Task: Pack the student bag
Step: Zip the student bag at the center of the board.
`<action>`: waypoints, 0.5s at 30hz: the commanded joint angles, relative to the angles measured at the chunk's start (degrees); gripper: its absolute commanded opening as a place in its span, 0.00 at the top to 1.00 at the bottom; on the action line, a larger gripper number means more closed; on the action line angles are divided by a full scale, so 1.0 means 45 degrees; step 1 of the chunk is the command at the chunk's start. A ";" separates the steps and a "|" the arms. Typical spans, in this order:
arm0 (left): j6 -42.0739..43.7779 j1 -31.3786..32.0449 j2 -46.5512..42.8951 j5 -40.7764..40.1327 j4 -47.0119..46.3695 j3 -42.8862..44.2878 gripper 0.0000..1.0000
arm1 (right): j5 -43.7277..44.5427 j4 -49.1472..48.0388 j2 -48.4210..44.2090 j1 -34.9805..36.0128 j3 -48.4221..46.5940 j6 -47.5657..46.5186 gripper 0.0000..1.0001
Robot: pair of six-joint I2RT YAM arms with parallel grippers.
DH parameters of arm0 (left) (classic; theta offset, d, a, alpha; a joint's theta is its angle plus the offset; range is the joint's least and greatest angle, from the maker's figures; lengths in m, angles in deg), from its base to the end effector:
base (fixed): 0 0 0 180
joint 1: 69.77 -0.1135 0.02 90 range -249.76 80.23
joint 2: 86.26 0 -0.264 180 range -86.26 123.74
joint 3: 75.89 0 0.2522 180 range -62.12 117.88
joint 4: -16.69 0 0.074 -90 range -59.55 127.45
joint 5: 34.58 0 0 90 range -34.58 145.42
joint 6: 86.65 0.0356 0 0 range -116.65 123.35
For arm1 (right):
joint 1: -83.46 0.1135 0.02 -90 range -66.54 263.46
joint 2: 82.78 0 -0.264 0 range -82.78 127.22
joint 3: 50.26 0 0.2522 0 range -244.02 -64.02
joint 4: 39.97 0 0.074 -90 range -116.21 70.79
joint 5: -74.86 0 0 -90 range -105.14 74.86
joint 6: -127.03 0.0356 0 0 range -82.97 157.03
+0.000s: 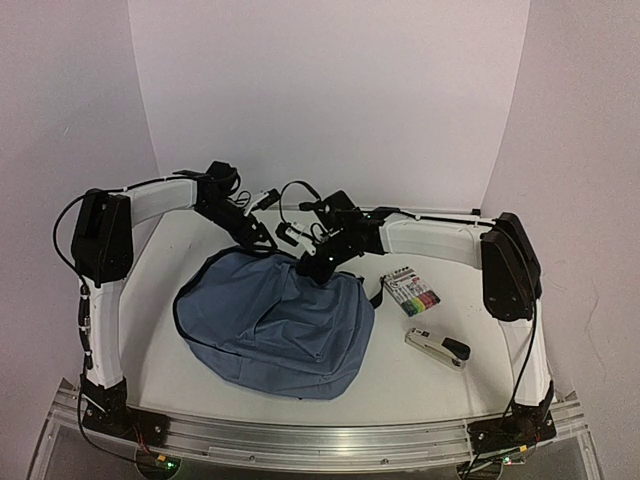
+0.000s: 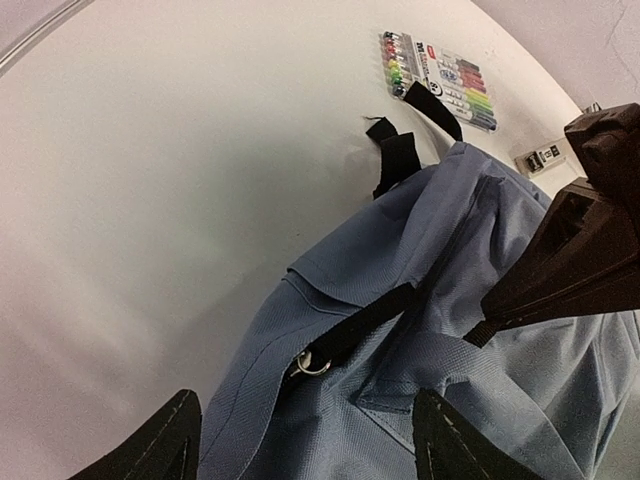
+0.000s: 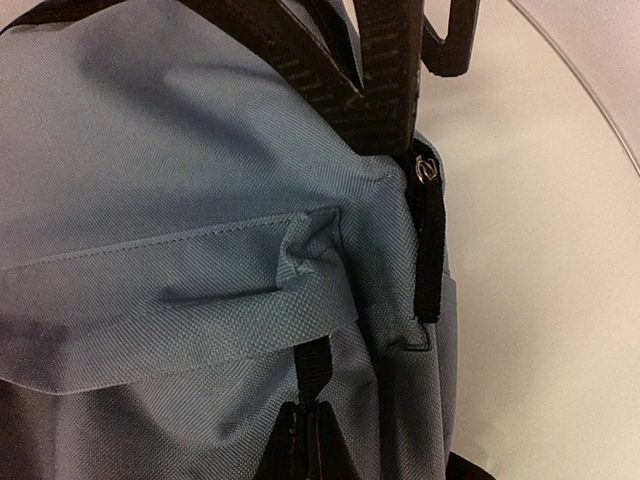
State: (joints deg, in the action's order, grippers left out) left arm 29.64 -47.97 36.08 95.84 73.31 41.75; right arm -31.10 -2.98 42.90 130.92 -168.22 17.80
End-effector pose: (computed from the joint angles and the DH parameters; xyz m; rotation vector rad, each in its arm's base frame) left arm 0.4196 -0.1927 0.2272 1.2243 2.1709 -0.8879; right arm 0.3314 0.3756 0.2179 -1.4249 1.9122 0.5658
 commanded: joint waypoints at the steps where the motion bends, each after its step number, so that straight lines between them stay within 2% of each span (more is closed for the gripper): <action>1: 0.0869 0.0183 0.0522 0.0718 -0.0157 0.0448 0.28 | -0.0217 -0.0083 -0.0950 0.0093 -0.0027 0.0197 1.00; 6: 0.0920 0.0440 0.1058 0.0572 -0.0165 0.0479 0.28 | -0.0264 -0.0056 -0.0967 0.0095 -0.0068 -0.0020 1.00; 8: 0.0743 0.0487 0.1249 0.0378 -0.0290 0.0652 0.32 | -0.0352 -0.0021 -0.0952 0.0091 -0.0110 -0.0040 1.00; 9: 0.0622 0.0488 0.1351 0.0294 -0.0332 0.0770 0.37 | -0.0406 -0.0006 -0.0942 0.0097 -0.0134 -0.0041 1.00; 15: -0.0554 0.0449 0.1730 -0.0086 -0.0919 0.1257 0.81 | -0.0564 0.0106 -0.0985 0.0148 -0.0208 -0.0084 1.00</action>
State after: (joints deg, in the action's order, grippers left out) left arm 30.78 -46.13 42.95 96.45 72.37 43.67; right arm -32.16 -2.62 42.45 131.03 -168.22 17.67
